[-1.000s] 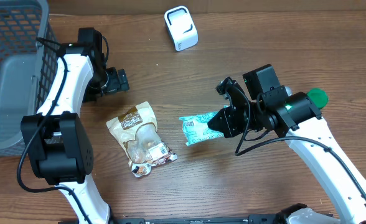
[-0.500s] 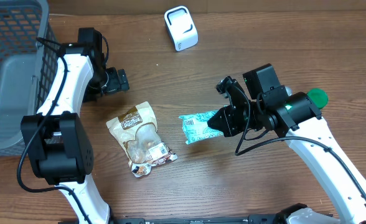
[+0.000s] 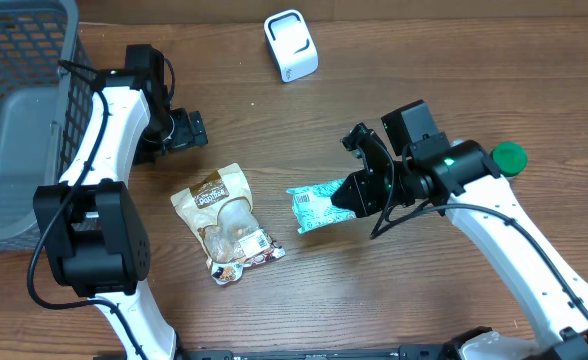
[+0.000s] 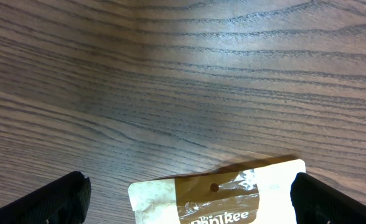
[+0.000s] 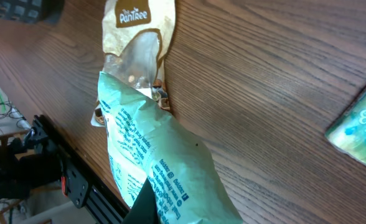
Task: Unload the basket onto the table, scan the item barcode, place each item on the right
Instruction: 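Move the held teal wipes pack slightly left with the right gripper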
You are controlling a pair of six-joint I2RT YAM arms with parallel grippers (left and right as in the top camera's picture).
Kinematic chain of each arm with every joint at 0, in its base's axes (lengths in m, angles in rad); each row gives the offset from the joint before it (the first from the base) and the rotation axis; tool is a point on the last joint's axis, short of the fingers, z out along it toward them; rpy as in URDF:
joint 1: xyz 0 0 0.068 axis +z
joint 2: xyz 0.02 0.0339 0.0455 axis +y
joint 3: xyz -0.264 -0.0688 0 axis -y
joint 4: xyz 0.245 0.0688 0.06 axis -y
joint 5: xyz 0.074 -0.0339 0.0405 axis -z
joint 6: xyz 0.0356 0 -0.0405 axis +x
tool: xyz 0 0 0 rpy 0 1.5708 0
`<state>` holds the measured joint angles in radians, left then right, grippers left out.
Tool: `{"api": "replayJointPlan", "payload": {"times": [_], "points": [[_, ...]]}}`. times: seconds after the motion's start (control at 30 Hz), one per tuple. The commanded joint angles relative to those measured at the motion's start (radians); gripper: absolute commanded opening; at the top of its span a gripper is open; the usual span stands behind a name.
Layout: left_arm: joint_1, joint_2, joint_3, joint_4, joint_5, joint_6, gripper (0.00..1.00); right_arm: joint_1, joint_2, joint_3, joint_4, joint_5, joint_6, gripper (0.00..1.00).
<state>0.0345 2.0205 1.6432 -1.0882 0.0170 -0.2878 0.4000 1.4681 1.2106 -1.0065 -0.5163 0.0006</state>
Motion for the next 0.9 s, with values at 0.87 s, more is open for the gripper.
{"api": "replayJointPlan", "payload": {"times": [0.87], "points": [[0.004, -0.021, 0.014, 0.000, -0.014, 0.003, 0.99, -0.003, 0.038, 0.000, 0.116, 0.076, 0.002, 0.04]]}}
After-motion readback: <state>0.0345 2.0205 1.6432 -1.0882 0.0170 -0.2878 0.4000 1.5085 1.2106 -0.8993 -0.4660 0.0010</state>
